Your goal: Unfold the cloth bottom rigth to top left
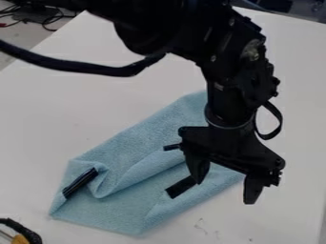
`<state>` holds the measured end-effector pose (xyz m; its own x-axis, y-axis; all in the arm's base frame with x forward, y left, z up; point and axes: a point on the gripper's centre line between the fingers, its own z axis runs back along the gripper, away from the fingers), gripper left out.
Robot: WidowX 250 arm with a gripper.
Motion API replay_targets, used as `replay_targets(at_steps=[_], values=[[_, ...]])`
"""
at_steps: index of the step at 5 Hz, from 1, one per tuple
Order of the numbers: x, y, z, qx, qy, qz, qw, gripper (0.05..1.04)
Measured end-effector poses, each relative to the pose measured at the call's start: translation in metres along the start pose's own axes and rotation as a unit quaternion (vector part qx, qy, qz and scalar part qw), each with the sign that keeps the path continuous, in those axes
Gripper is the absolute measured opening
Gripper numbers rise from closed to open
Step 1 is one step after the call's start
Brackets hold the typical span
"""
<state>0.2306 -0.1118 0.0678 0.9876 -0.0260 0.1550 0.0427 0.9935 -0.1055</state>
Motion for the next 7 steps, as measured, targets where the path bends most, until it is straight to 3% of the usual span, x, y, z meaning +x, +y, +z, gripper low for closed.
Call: replay_targets(at_steps=[2,3,5,7], values=[[0.001,0.007,-0.004,0.019,0.004,-0.017,0.9997,1.0],[0.015,0.029,0.0,0.033,0.001,-0.019,0.9993,0.999],[0.055,0.071,-0.015,0.026,0.001,-0.059,0.9979,1.0],[0.06,0.078,-0.033,0.019,0.016,-0.069,0.9973,0.999]])
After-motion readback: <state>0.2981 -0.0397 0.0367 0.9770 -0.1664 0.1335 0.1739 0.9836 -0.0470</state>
